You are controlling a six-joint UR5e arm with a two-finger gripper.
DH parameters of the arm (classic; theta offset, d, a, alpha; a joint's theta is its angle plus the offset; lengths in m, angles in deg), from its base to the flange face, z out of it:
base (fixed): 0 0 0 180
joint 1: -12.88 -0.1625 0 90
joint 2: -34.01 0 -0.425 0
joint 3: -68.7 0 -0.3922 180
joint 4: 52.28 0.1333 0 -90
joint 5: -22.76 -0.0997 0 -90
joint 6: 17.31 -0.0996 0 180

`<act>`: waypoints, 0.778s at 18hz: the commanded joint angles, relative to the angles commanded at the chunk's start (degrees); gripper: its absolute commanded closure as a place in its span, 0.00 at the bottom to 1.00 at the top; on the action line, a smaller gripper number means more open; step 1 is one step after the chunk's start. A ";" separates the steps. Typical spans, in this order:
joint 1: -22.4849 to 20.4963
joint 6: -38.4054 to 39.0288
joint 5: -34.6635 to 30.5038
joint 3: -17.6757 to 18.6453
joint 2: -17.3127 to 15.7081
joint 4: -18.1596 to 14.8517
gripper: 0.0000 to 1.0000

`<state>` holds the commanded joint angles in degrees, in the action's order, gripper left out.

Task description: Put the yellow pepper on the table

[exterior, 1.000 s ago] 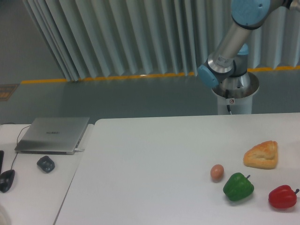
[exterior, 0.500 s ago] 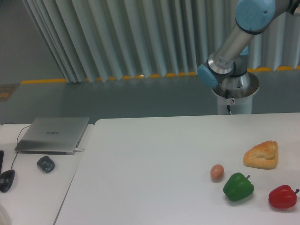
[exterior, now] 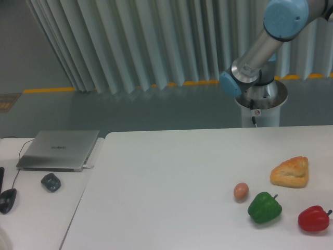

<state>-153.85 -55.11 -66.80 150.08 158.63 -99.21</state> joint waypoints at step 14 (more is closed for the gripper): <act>0.09 -0.35 0.09 -1.05 0.35 0.00 0.31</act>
<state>-153.76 -55.46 -66.72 149.03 158.99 -99.21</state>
